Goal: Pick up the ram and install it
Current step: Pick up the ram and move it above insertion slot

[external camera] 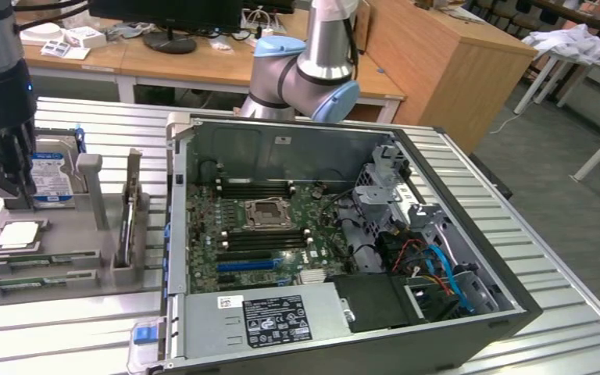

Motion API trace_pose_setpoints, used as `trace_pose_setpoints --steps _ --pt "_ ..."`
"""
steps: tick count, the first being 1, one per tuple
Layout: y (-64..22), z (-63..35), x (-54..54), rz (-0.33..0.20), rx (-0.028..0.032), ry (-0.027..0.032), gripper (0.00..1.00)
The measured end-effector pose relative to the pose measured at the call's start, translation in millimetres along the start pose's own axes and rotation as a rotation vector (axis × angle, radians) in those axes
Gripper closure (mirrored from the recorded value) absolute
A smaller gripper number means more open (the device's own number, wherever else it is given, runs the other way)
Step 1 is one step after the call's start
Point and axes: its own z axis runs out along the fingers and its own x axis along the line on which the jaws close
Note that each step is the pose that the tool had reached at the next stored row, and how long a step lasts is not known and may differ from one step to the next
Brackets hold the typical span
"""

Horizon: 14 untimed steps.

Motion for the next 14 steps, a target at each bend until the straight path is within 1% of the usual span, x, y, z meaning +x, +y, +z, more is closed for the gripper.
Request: trace_pose_setpoints --steps 14 --pt "-1.0 23.6 0.5 0.0 -0.0001 0.0 0.7"
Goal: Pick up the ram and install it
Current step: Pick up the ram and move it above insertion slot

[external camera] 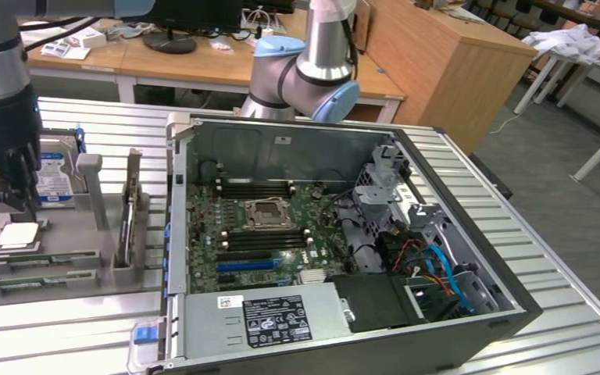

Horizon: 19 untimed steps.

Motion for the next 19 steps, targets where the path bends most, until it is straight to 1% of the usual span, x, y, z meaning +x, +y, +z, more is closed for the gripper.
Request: trace_pose_setpoints --steps 14,17,19 --pt "-0.9 20.3 0.5 0.0 0.0 0.0 0.7" --pt "-1.0 22.9 0.5 0.0 0.0 0.0 0.7" --pt "-1.0 22.8 0.5 0.0 -0.0002 0.0001 0.7"
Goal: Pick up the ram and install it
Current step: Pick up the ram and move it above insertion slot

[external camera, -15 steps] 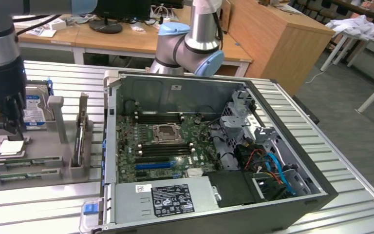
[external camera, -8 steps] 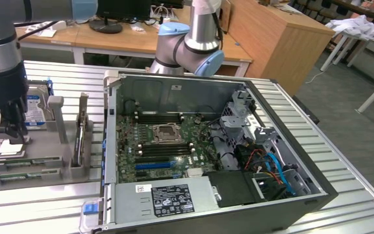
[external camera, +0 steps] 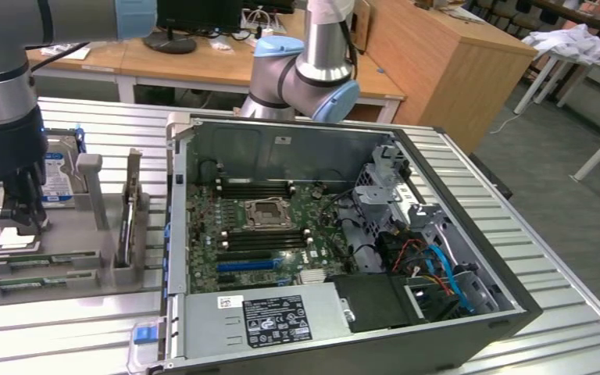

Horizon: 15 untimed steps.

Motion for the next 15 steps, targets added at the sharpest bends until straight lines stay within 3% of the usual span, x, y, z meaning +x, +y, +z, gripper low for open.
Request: trace_pose_setpoints --steps 15 --pt "1.3 -0.1 10.7 0.0 0.0002 -0.0001 0.7"
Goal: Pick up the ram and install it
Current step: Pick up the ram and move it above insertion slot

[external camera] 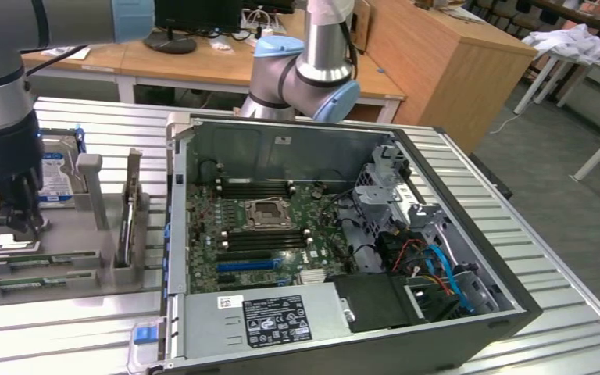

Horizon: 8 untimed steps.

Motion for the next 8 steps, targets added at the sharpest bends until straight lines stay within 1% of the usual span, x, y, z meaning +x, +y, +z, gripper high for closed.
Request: trace_pose_setpoints --steps 8 --pt "0.7 -0.2 7.6 0.0 -0.0001 0.0001 0.7"
